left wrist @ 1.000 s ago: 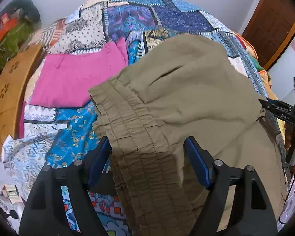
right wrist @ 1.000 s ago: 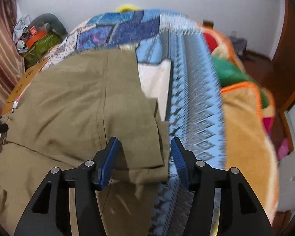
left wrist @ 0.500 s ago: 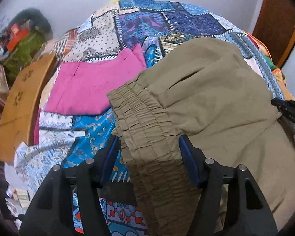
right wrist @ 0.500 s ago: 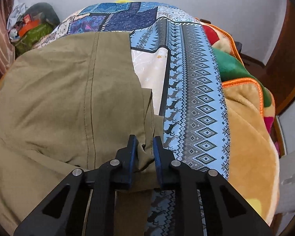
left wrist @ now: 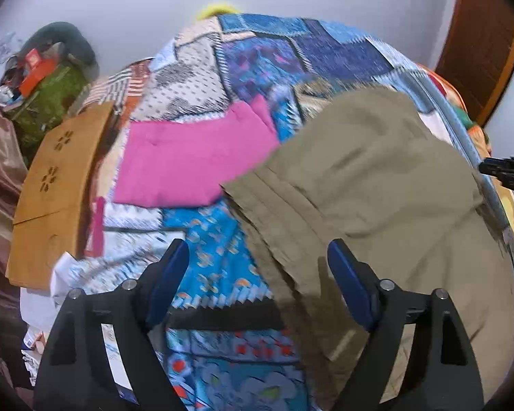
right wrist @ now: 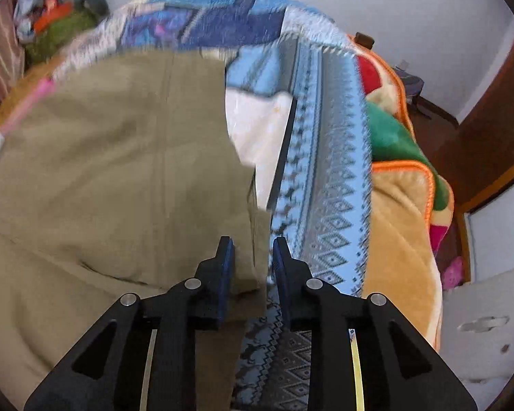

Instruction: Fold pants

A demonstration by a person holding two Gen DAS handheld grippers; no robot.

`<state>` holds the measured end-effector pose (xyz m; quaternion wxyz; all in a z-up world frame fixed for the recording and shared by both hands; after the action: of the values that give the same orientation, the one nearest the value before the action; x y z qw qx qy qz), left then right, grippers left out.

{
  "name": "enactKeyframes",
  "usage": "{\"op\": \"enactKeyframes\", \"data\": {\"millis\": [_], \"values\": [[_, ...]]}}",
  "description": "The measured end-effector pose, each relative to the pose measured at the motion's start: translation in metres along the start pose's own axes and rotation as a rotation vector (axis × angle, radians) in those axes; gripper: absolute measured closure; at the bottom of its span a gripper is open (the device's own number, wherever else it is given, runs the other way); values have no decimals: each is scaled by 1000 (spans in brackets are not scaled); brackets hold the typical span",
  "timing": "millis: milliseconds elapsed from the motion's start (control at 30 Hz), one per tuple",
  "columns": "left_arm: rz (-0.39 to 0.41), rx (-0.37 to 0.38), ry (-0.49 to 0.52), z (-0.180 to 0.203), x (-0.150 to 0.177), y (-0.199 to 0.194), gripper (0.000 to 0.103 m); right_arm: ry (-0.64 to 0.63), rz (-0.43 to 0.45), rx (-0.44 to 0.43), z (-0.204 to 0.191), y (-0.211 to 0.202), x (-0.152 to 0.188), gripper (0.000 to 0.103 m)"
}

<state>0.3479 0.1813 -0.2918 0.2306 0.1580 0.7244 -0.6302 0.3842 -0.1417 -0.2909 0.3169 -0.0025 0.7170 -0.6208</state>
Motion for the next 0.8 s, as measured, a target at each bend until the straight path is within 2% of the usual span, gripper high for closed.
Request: {"op": "enactKeyframes", "data": {"millis": [100,200,333,500,667,800], "values": [[-5,5,-45,-12,-15,11,20,31,64,-26,2,-18,-22,61],[-21,20,-89,-19,-32,31,20,30,131,-41,-4,-26,-47,51],[-73,52,-135,-19,-40,65,20,47,173,-70,-14,-9,-81,50],[-130,81,-132,-14,-39,99,20,60,155,-69,-15,34,-102,50],[-140,120,-127,-9,-39,114,20,61,155,-105,-21,67,-130,51],[-145,152,-119,-4,-39,119,20,52,133,-92,-27,92,-147,51]]}}
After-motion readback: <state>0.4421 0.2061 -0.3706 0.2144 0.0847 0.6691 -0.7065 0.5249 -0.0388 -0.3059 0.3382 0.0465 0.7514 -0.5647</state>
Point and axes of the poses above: each gripper's, at about its wrist camera, not at the fingertips, and y roughly the way its jaws point, z to its right, x to its underside, the point moved 8 cm from there along y, roughly the way its jaws point, and after that the axes turned 4 degrees about -x, right-handed, at the moved point
